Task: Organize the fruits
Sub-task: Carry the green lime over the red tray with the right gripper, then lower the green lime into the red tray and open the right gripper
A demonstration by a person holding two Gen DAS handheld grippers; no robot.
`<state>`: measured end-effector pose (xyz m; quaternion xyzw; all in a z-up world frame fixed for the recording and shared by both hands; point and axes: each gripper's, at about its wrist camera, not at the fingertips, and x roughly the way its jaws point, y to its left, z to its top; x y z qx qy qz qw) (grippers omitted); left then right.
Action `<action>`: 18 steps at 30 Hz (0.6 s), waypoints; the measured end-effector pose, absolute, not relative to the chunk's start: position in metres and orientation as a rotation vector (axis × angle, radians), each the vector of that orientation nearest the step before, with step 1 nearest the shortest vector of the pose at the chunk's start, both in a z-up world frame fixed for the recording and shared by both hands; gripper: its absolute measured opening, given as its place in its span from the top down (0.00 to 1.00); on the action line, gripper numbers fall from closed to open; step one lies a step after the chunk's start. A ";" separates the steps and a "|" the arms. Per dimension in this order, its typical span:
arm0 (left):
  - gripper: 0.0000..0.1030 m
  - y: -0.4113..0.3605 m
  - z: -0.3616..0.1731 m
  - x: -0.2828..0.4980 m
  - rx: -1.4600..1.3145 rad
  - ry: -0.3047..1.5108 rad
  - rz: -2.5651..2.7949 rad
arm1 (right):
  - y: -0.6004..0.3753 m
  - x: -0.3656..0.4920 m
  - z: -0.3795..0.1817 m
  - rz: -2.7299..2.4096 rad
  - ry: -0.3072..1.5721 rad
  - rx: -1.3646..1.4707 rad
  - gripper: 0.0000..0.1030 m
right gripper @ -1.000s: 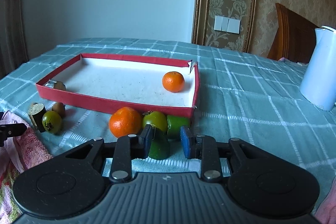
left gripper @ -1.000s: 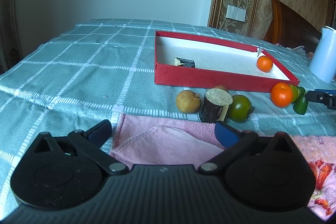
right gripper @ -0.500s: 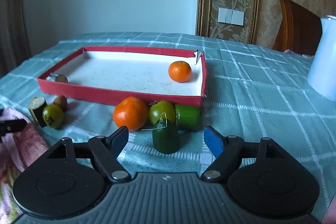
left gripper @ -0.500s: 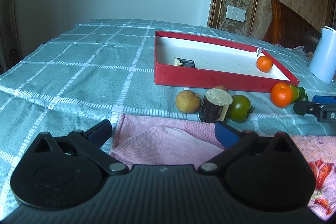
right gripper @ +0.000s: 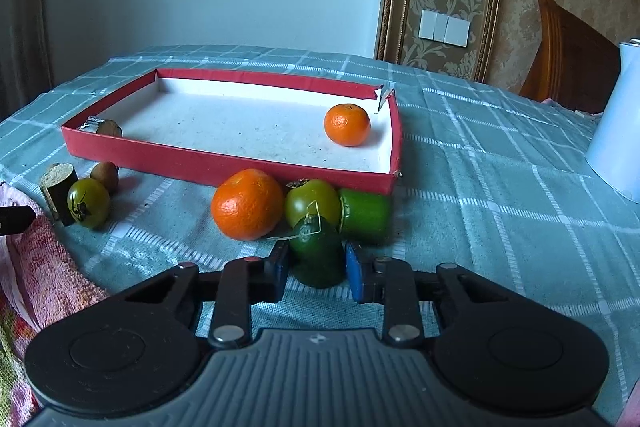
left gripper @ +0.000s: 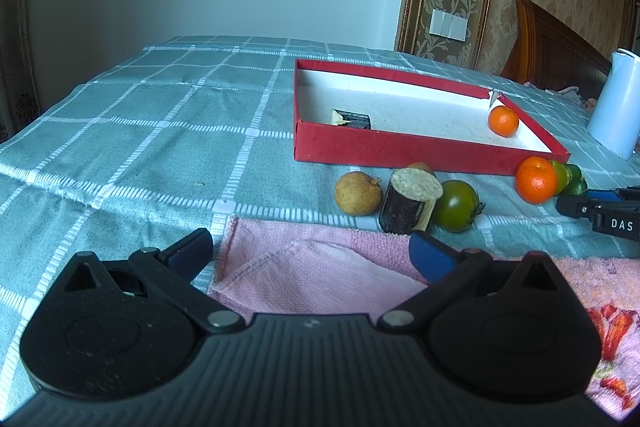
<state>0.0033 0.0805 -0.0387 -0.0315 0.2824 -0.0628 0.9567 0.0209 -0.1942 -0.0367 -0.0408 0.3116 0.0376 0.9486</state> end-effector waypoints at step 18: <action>0.00 0.081 -0.039 0.003 -0.063 0.574 -0.127 | -0.197 0.063 0.009 0.044 0.510 -0.142 0.72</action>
